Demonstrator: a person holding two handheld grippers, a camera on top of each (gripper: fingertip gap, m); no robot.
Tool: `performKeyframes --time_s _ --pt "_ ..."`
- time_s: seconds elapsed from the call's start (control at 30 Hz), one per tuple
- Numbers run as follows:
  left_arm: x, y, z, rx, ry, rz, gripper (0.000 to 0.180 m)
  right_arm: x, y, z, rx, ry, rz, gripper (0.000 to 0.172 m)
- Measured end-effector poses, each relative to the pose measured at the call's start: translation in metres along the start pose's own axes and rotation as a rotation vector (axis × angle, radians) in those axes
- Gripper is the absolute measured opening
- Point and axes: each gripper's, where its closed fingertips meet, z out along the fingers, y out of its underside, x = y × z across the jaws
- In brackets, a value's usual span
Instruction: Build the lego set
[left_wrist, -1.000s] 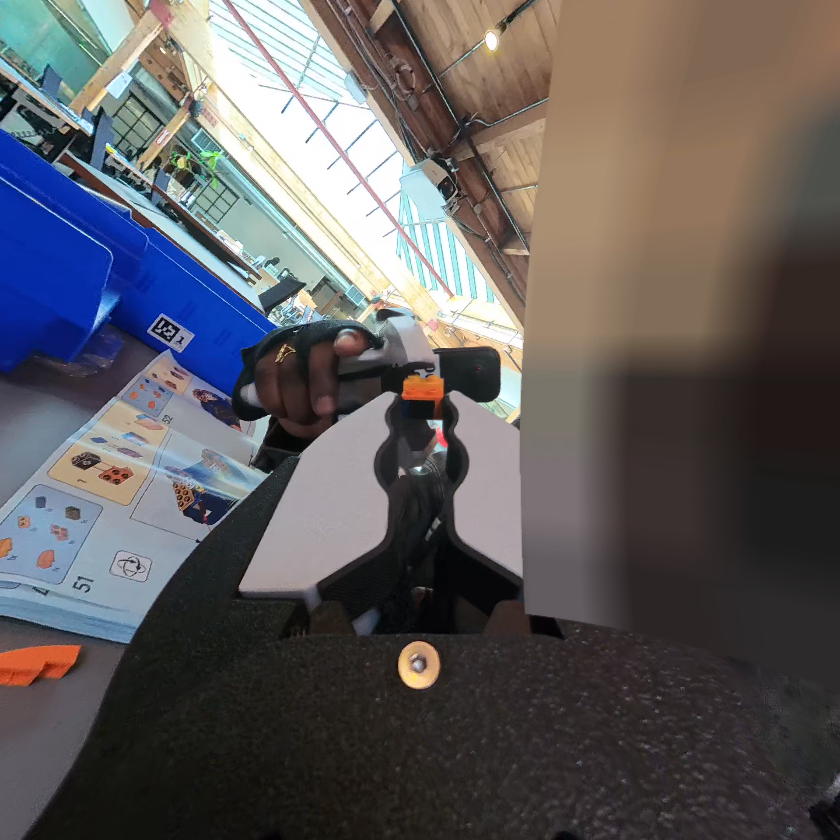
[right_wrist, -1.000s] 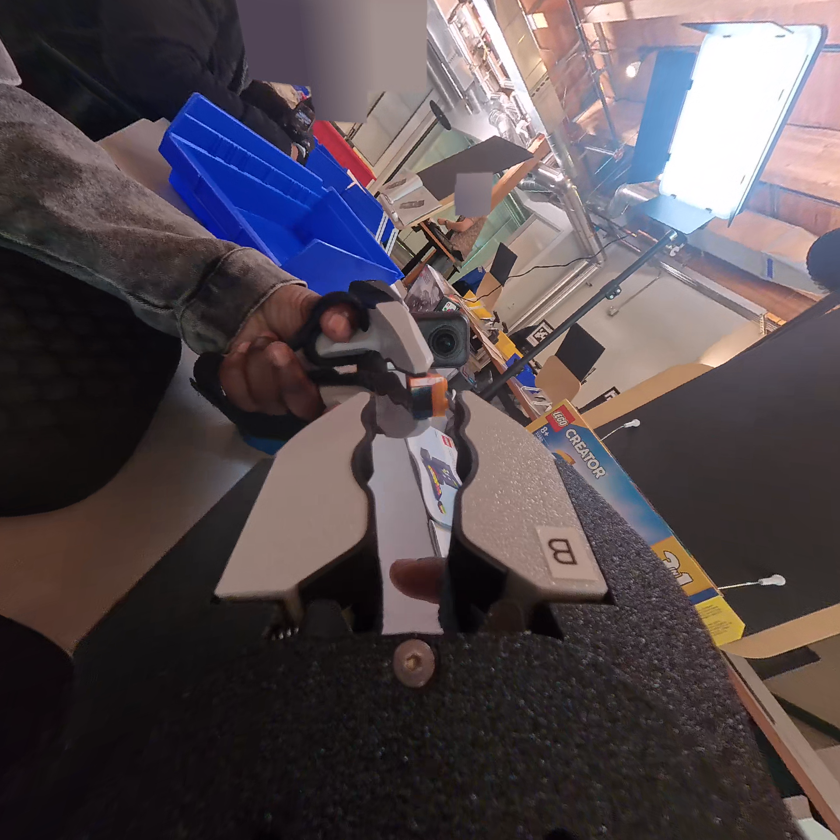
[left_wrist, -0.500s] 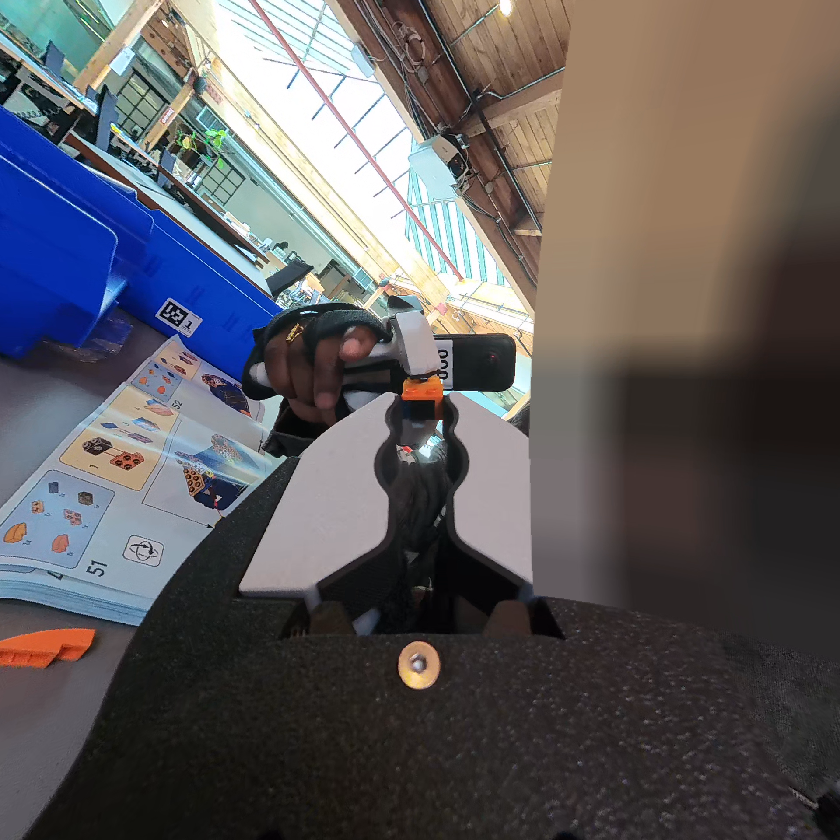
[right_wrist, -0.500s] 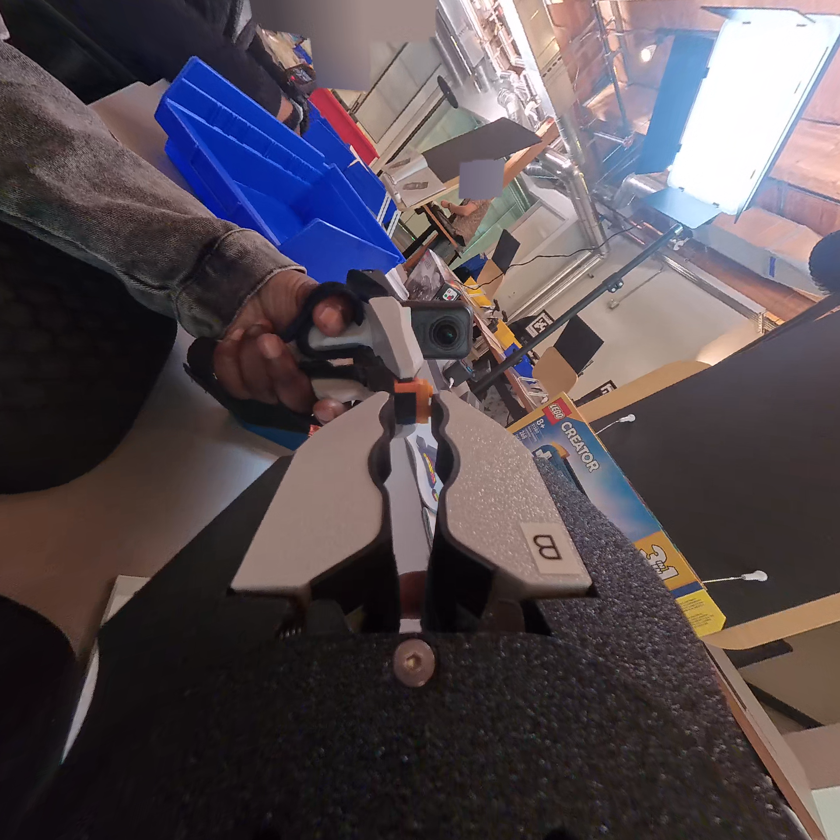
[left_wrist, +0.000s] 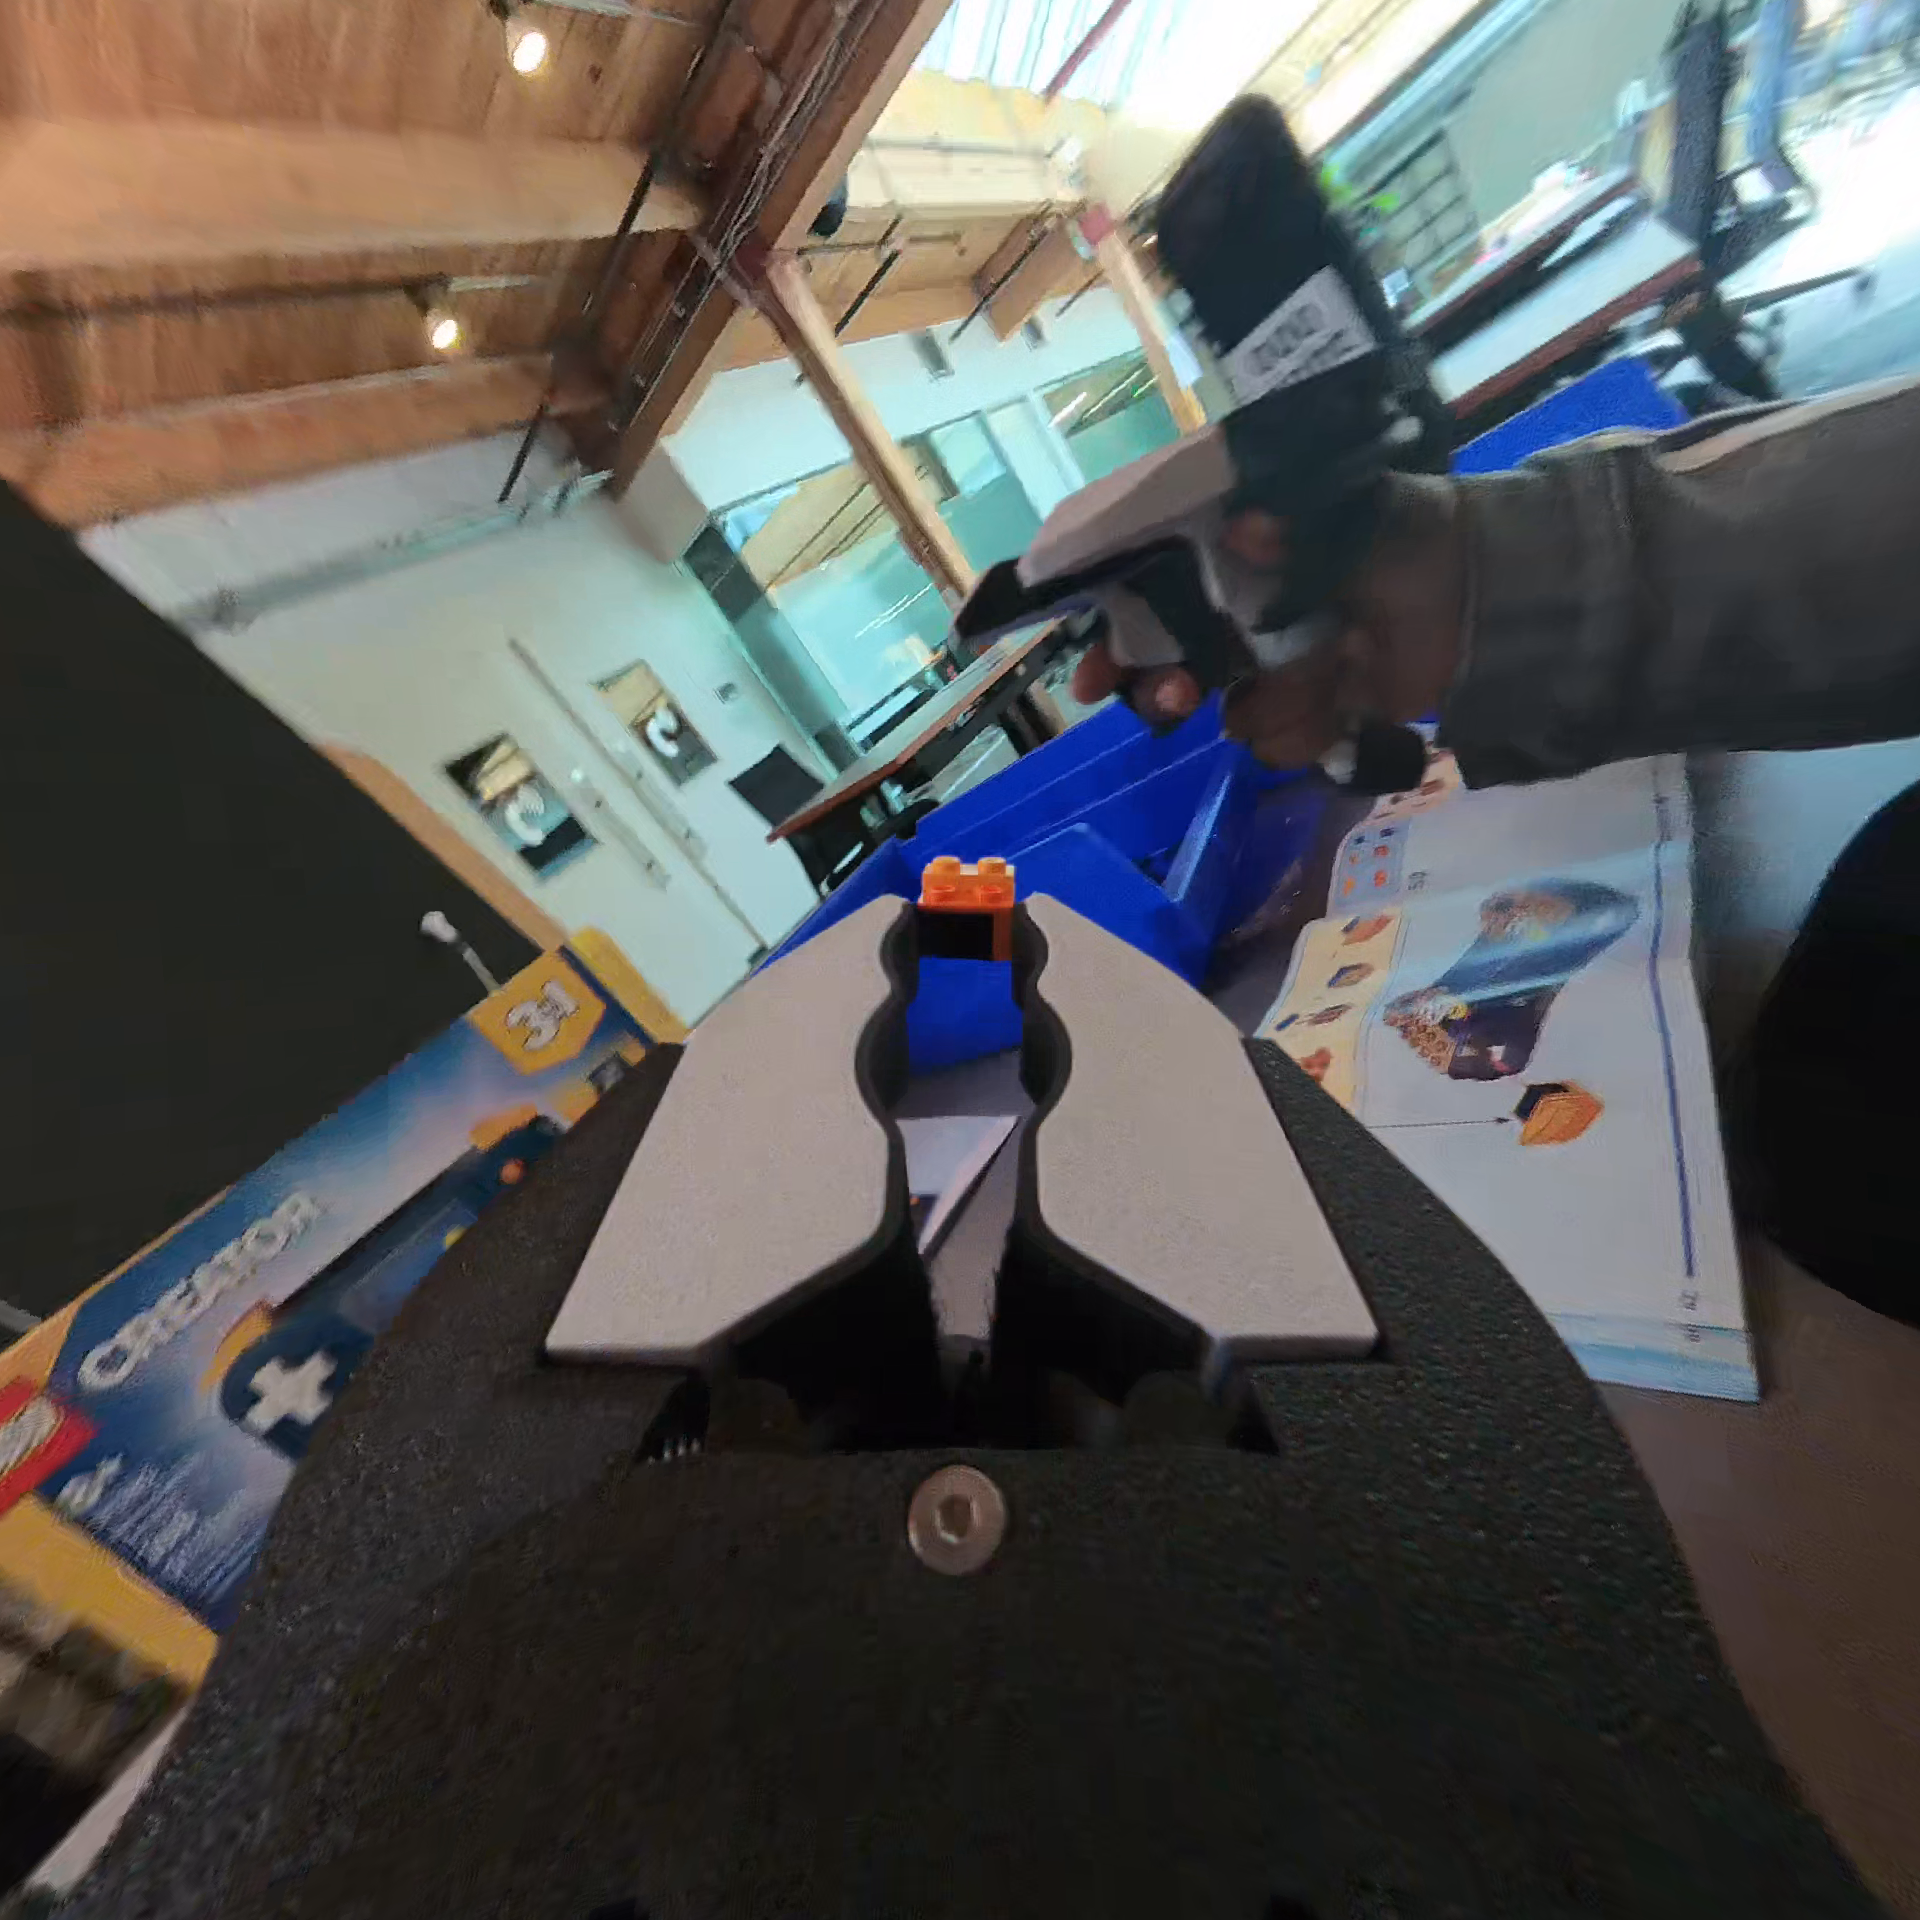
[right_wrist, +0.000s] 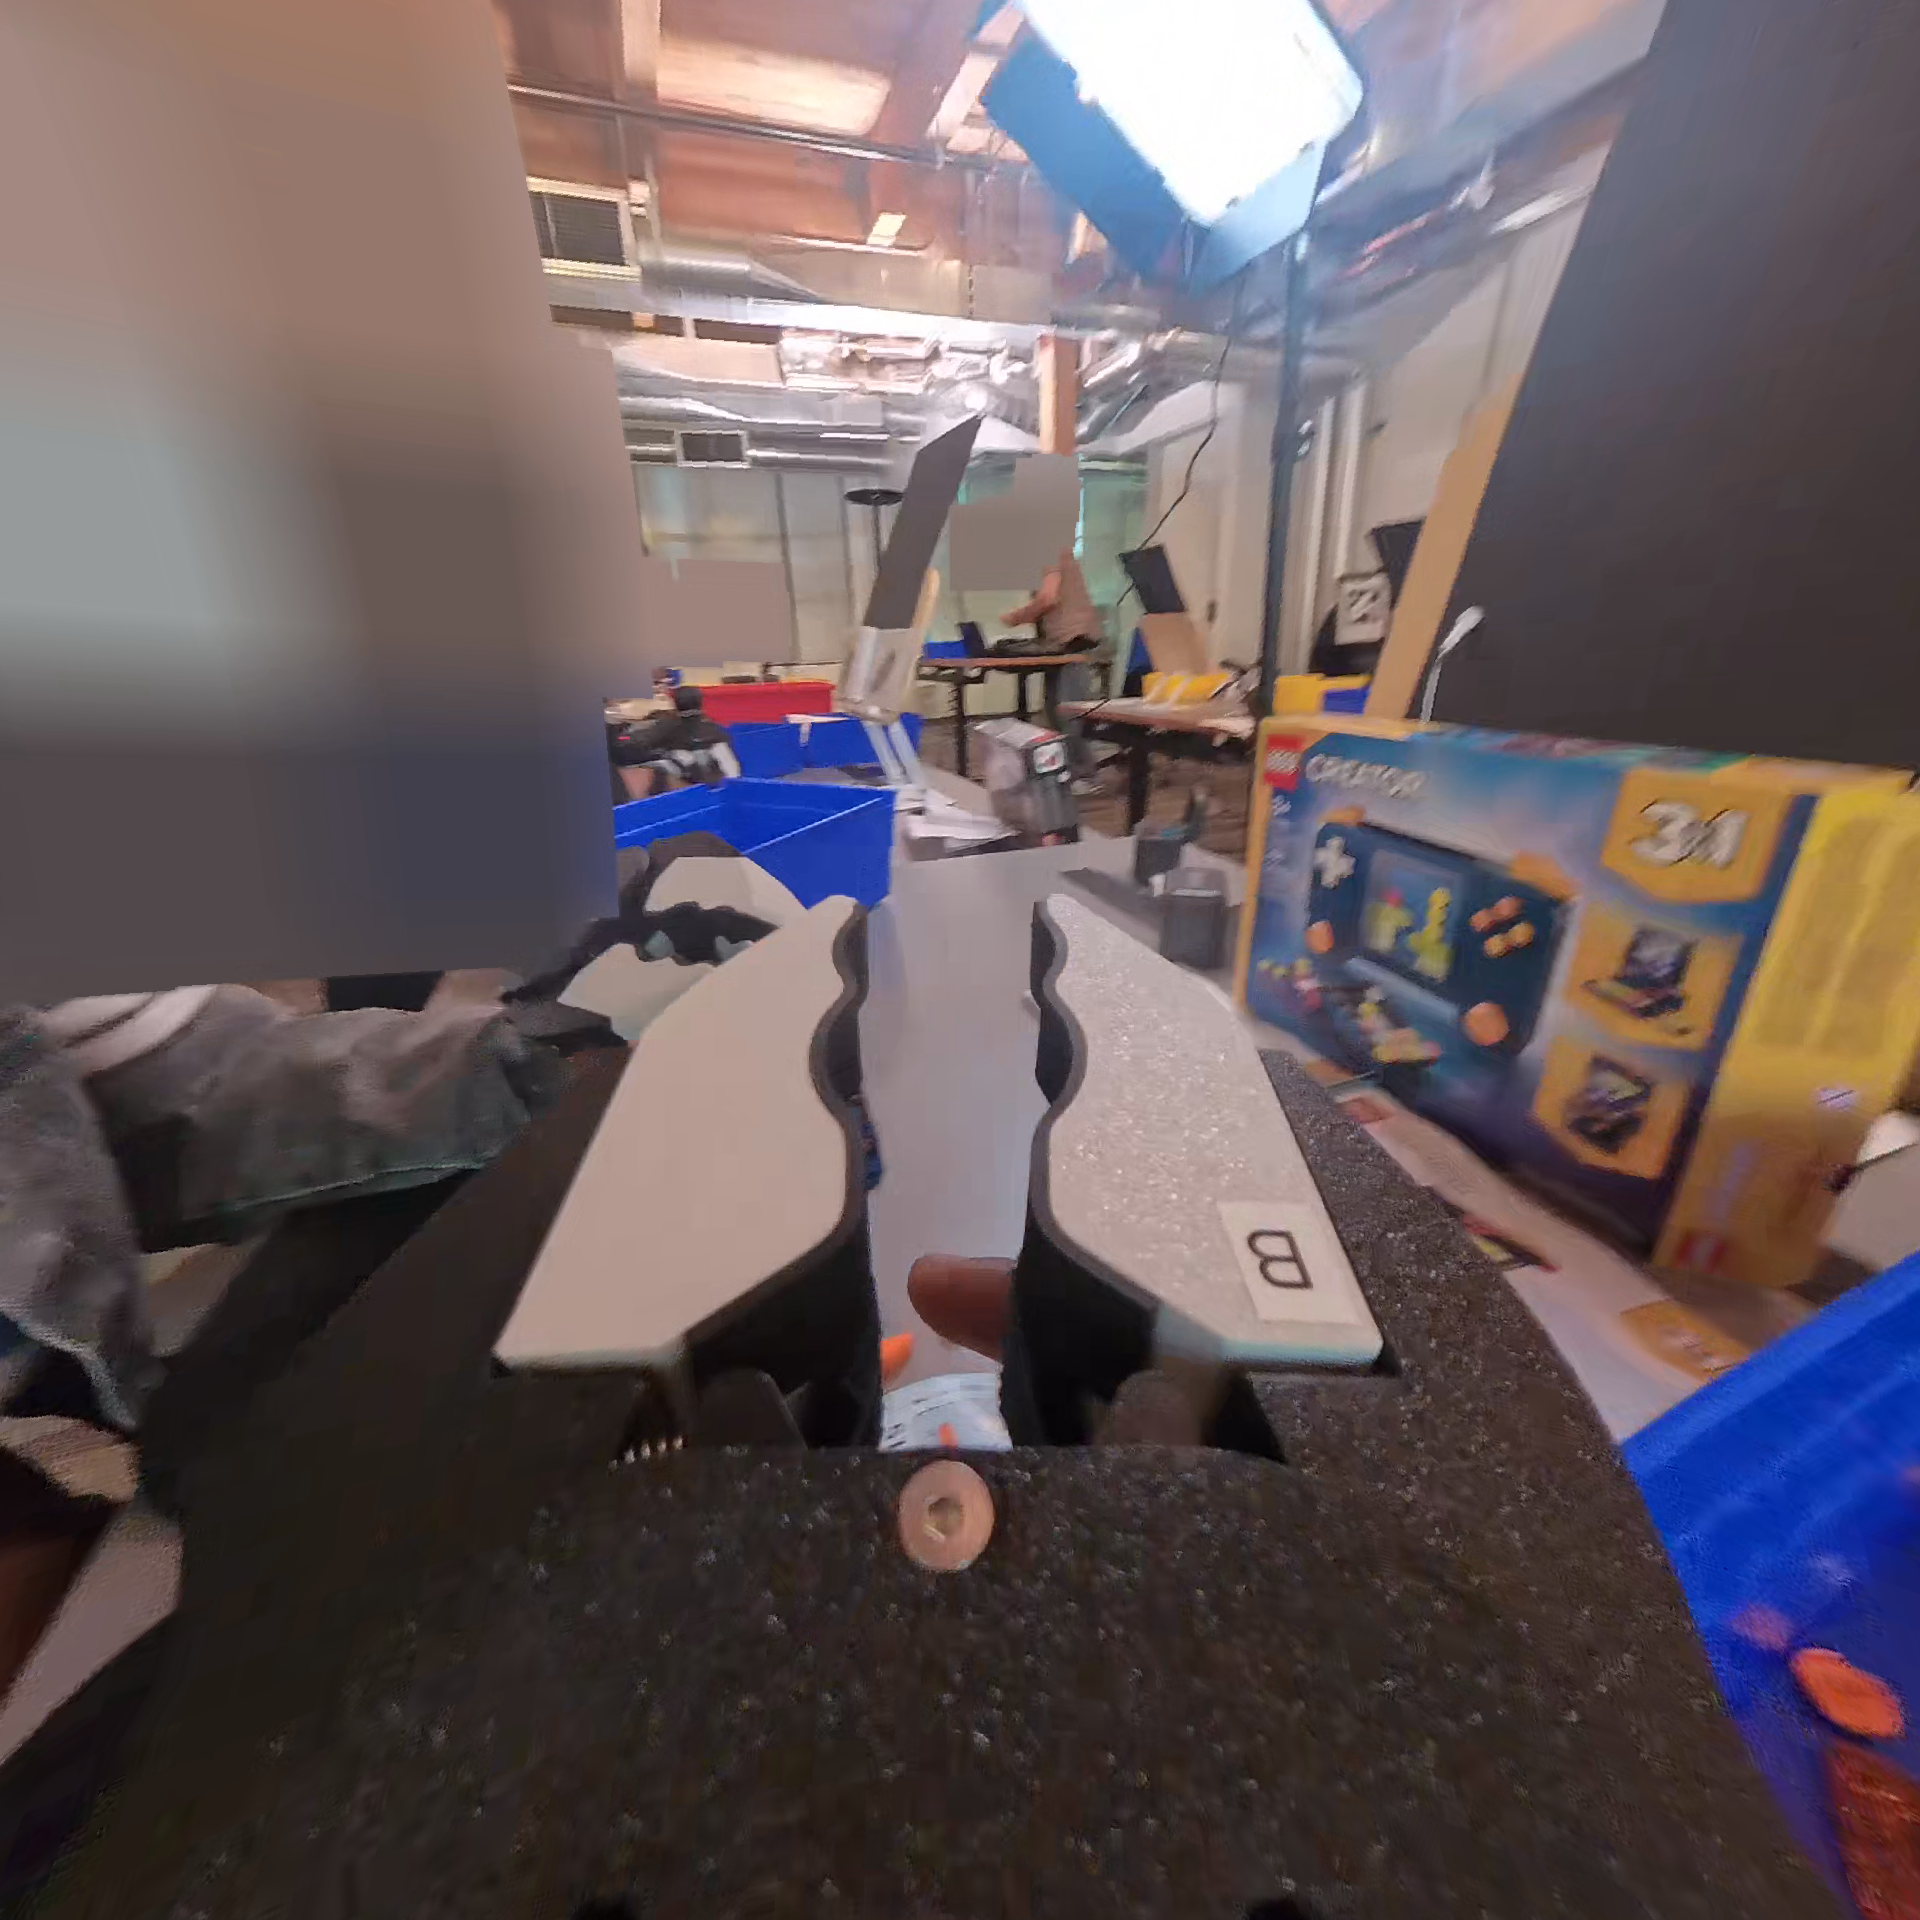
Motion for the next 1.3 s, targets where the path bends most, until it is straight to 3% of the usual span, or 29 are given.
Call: performKeyframes --time_s 0.1,0.23,0.37,0.67,0.9,1.03,1.17,1.3 --pt "0.019 -0.018 -0.001 0.139 0.118 -0.081 0.015 -0.007 0.010 0.005 -0.040 -0.070 0.087 0.030" --pt "0.010 -0.026 -0.007 0.219 0.111 -0.158 0.016 -0.019 0.016 0.010 -0.088 -0.136 0.111 0.035" --pt "0.002 -0.035 -0.011 0.289 0.099 -0.226 0.016 -0.010 0.003 0.003 -0.034 -0.084 0.112 0.031" --pt "0.012 -0.032 -0.008 0.260 0.123 -0.156 0.016 -0.032 0.016 0.011 -0.113 -0.227 0.242 0.037" --pt "0.015 -0.032 -0.007 0.256 0.130 -0.133 0.016 -0.018 0.007 0.004 -0.060 -0.203 0.353 0.025" --pt "0.006 -0.042 -0.014 0.345 0.136 -0.244 0.016 -0.033 0.011 0.009 -0.082 -0.288 0.394 0.024" --pt "-0.002 -0.064 -0.031 0.547 0.249 -0.464 0.016 -0.055 0.022 0.021 -0.125 -0.372 0.386 0.023" --pt "-0.008 -0.075 -0.042 0.642 0.276 -0.510 0.016 -0.064 0.032 0.025 -0.186 -0.389 0.334 0.023"
